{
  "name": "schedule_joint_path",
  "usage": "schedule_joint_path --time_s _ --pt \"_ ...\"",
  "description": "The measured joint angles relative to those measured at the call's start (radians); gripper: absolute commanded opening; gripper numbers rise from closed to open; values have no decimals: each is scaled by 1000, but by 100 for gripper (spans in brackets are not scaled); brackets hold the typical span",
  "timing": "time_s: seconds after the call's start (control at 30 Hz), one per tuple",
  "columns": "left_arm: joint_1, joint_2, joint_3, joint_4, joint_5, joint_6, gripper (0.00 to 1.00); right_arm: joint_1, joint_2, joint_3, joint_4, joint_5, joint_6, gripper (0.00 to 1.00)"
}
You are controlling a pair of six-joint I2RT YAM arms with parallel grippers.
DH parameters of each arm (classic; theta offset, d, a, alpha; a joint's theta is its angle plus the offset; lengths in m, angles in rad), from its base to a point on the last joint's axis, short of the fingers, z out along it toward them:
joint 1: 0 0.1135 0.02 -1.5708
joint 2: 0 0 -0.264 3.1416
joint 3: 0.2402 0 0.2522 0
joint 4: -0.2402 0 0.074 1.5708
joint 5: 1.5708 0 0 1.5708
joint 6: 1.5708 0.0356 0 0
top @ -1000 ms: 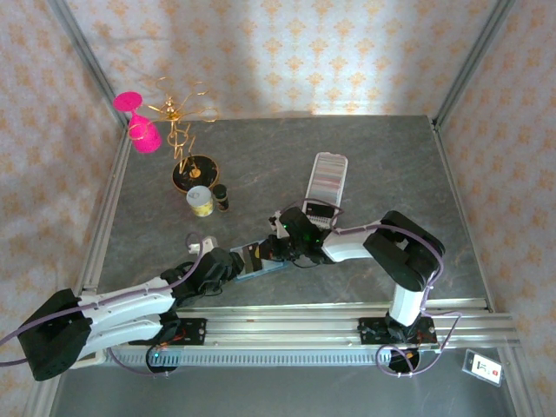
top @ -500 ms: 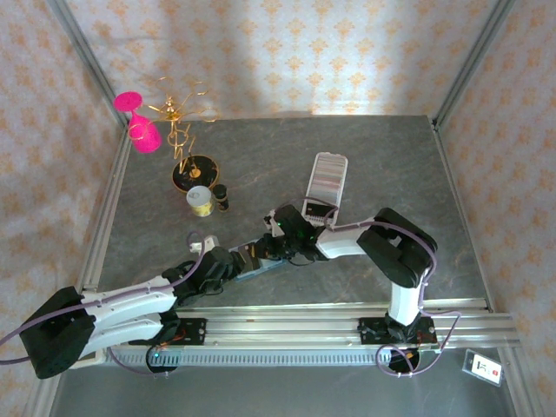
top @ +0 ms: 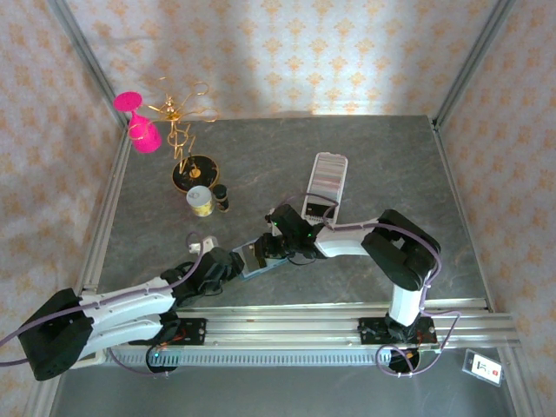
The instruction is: Put the credit cards into the card holder
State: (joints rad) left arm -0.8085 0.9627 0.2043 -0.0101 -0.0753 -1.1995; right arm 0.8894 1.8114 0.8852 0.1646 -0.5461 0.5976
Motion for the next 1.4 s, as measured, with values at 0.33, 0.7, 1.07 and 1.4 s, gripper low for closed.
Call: schedule_joint_path --time_s 0.33,0.7,1.07,1.4 --pt "6 18 -14 44 11 0 46 6 11 13 -8 0 2 18" --pt "12 41 -3 45 15 3 43 24 17 11 69 -72 44 16" --pt "34 5 -37 90 44 -4 40 24 17 0 77 -34 59 27" --pt "38 0 -85 254 121 -32 38 22 26 -12 76 17 60 18"
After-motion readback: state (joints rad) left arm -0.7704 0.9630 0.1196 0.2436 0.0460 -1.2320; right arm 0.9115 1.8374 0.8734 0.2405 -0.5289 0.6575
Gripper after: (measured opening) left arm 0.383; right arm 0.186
